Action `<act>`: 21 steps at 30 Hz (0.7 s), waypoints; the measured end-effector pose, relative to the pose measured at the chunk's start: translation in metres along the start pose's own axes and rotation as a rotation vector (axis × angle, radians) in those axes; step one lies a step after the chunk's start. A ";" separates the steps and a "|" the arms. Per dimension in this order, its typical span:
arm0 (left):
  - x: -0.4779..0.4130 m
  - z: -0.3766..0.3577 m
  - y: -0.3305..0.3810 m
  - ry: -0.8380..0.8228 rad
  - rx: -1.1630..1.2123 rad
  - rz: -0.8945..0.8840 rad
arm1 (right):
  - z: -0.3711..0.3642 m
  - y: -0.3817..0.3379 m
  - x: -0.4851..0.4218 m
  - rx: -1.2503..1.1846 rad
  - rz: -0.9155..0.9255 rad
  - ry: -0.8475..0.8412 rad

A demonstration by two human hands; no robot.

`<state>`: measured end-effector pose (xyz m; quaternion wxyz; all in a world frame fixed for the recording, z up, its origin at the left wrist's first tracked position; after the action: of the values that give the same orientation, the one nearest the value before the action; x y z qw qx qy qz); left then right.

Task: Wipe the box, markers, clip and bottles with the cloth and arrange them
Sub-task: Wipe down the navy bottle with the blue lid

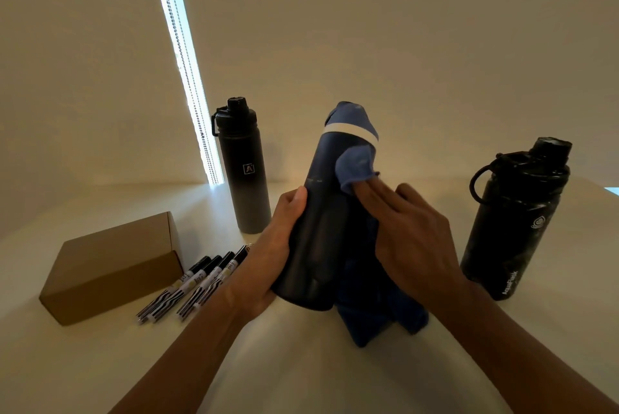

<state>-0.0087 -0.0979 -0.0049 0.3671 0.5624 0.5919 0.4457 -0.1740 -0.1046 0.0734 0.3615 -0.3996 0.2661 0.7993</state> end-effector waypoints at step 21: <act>0.005 0.004 0.011 -0.015 0.133 -0.023 | -0.018 -0.086 0.042 -0.117 0.371 -0.317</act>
<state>-0.0022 -0.0931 0.0046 0.3386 0.5819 0.6238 0.3970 -0.1154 -0.0506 0.0172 0.2220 -0.2337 0.2283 0.9187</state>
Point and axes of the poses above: each hand's wrist, its own x-axis away from the middle knuckle, its own z-axis out of the back of the hand, y = z × x, the point moved 10 cm from there along -x, towards the middle knuckle, and after that the axes turned 10 degrees about x, right-handed, at the moved point
